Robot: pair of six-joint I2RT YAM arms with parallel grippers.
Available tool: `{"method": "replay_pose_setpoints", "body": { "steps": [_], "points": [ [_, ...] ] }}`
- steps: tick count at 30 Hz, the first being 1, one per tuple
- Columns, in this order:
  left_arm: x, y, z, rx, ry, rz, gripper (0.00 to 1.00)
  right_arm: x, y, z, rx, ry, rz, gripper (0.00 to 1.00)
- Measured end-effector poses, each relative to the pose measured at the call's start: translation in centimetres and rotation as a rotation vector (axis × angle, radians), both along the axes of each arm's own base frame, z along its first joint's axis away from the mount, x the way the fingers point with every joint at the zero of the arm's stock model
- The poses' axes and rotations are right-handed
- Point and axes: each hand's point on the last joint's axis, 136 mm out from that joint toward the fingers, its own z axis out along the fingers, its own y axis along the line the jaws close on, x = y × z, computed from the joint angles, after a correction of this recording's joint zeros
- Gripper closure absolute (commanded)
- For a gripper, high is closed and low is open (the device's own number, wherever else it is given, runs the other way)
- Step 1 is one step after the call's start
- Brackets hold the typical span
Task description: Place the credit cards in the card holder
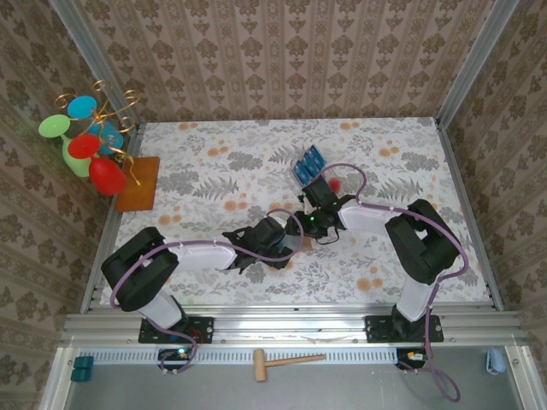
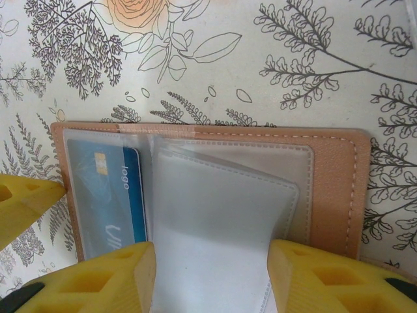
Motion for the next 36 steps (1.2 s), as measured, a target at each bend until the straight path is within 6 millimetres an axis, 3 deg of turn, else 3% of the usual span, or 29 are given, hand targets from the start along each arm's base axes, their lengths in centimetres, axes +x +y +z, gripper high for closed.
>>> {"method": "replay_pose_setpoints", "body": {
  "steps": [11,25,36],
  "points": [
    [0.0,0.0,0.0,0.000,0.000,0.000,0.00,0.1,-1.3,0.2,0.000,-0.001,-0.029,0.50],
    [-0.2,0.3,0.0,-0.003,-0.003,0.000,0.00,-0.2,-0.6,0.6,0.046,-0.002,-0.008,0.50],
    [-0.1,-0.1,3.7,-0.122,-0.073,-0.005,0.00,-0.3,-0.1,0.5,0.064,0.001,-0.001,0.50]
  ]
}}
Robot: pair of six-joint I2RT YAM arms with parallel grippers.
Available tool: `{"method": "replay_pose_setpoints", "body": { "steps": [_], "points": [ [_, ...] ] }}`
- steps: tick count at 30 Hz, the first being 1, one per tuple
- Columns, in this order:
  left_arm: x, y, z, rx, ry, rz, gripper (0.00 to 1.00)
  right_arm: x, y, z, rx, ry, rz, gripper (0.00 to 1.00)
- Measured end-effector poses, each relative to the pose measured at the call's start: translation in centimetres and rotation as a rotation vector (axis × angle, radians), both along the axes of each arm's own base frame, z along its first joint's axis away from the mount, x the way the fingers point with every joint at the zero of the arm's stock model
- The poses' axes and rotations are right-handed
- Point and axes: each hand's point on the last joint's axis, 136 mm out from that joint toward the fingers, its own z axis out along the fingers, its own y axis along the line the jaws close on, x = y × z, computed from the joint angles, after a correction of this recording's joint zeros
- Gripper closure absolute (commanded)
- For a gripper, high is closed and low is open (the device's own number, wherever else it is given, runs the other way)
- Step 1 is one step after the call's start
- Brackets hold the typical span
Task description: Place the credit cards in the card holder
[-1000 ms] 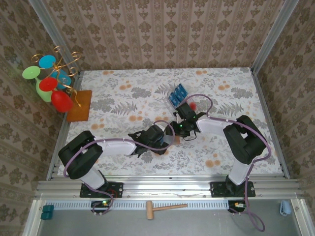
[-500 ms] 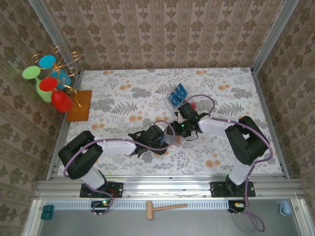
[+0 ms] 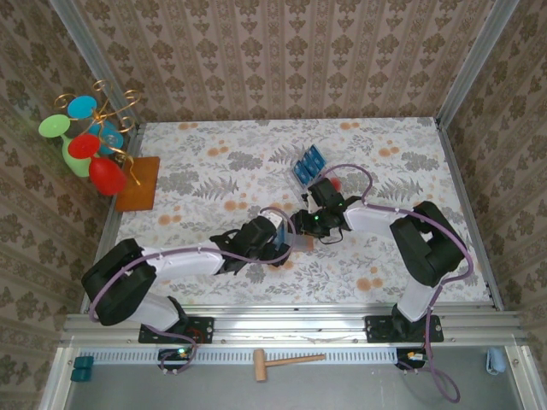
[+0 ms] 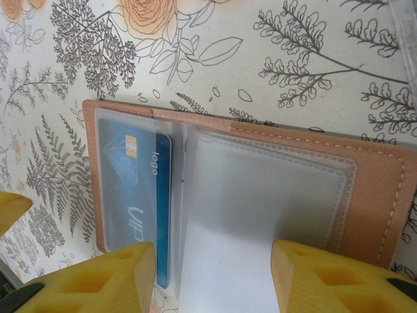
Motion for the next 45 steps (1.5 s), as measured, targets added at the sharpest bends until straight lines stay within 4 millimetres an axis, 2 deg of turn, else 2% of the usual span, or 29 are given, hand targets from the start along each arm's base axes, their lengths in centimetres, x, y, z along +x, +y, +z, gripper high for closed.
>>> {"method": "replay_pose_setpoints", "body": {
  "steps": [4,13,24,32,38,45],
  "points": [
    [0.0,-0.2,0.2,-0.013,-0.001,-0.005,0.00,-0.2,0.3,-0.5,-0.004,0.014,0.007,0.50],
    [-0.3,-0.5,0.1,-0.021,0.008,-0.026,0.00,0.0,1.2,-0.4,0.015,0.010,0.015,0.50],
    [-0.3,-0.3,-2.3,0.029,0.046,-0.030,0.00,-0.1,1.2,-0.4,0.017,0.013,0.013,0.50],
    [0.1,0.1,-3.1,0.047,0.055,-0.017,0.00,-0.1,1.2,-0.4,0.017,0.013,0.013,0.50],
    [0.4,-0.2,-2.8,0.028,0.045,-0.016,0.00,0.0,1.2,-0.5,0.016,0.014,0.013,0.50],
    [0.7,-0.7,-1.2,-0.028,0.014,-0.024,0.00,0.0,1.2,-0.5,0.016,0.015,0.013,0.50]
  ]
}}
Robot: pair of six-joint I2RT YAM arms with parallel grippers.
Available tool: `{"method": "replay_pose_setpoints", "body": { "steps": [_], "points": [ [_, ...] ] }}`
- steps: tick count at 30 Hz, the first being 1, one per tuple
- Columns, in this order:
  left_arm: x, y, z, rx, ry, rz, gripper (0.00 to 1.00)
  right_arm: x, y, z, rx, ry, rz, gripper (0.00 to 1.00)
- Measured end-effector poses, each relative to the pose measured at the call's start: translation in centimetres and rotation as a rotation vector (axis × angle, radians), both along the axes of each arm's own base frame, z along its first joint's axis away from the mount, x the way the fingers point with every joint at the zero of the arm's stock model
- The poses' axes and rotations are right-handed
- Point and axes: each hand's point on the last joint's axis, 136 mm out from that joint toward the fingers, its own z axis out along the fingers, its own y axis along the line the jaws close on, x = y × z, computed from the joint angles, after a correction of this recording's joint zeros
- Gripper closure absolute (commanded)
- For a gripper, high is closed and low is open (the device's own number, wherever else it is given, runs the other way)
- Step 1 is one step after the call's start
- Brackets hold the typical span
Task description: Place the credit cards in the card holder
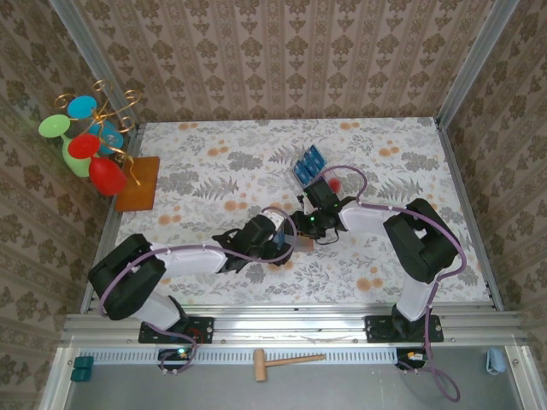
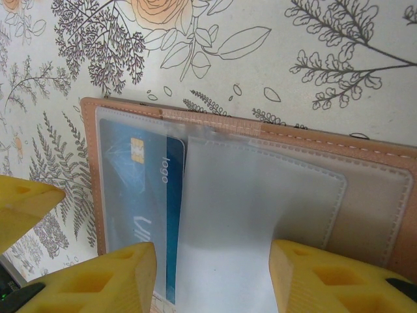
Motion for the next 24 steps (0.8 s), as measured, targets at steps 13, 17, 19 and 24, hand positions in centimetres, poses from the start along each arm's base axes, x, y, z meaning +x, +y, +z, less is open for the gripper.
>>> {"method": "replay_pose_setpoints", "body": {
  "steps": [13,17,19,24],
  "points": [
    [0.1,0.4,-2.4,0.039,0.045,0.004,0.00,-0.1,0.1,0.0,0.001,0.000,0.003,0.50],
    [0.3,0.4,-2.4,0.037,0.044,0.010,0.00,0.1,0.2,0.3,0.004,-0.005,0.003,0.50],
    [0.4,0.4,-2.4,0.034,0.042,0.011,0.00,0.3,0.4,0.6,0.006,-0.009,0.003,0.50],
    [0.5,0.7,-2.7,0.026,0.037,0.019,0.00,1.1,0.7,1.6,0.017,-0.026,0.000,0.49]
  ]
}}
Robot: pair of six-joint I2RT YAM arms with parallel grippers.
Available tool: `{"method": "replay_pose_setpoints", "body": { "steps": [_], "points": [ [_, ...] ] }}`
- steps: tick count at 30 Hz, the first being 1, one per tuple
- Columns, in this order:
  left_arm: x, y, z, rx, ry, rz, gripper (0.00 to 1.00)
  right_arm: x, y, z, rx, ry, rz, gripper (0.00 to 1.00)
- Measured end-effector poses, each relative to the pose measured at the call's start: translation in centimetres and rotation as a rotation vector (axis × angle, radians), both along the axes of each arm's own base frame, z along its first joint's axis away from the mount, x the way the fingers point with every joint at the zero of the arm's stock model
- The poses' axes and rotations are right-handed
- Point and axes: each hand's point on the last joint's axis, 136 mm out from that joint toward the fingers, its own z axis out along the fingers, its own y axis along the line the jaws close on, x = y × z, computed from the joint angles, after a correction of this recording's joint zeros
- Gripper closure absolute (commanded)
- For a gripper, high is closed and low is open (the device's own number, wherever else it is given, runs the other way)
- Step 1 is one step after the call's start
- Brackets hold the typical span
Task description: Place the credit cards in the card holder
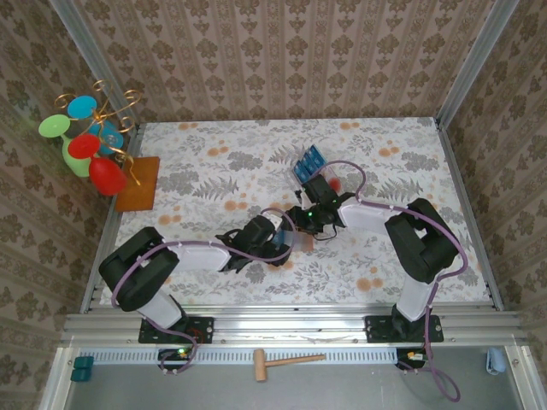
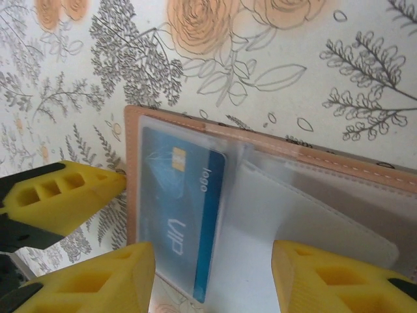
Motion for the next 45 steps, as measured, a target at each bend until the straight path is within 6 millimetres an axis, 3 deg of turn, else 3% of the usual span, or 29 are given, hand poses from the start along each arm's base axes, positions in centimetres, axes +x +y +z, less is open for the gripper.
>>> {"method": "replay_pose_setpoints", "body": {
  "steps": [12,22,34,45],
  "points": [
    [0.1,0.0,0.0,-0.015,-0.007,0.002,0.00,0.5,-1.7,2.7,0.024,-0.043,-0.041,0.48],
    [0.2,0.0,0.0,-0.027,-0.009,0.003,0.00,-1.9,-3.3,0.0,-0.017,0.022,-0.051,0.48],
    [0.2,0.0,0.0,-0.030,-0.012,0.003,0.00,-1.5,-3.0,-1.5,-0.017,0.036,-0.052,0.48],
    [0.2,0.0,0.0,-0.032,-0.013,0.004,0.00,-1.1,-2.5,-1.1,0.012,0.031,-0.046,0.49]
  ]
}}
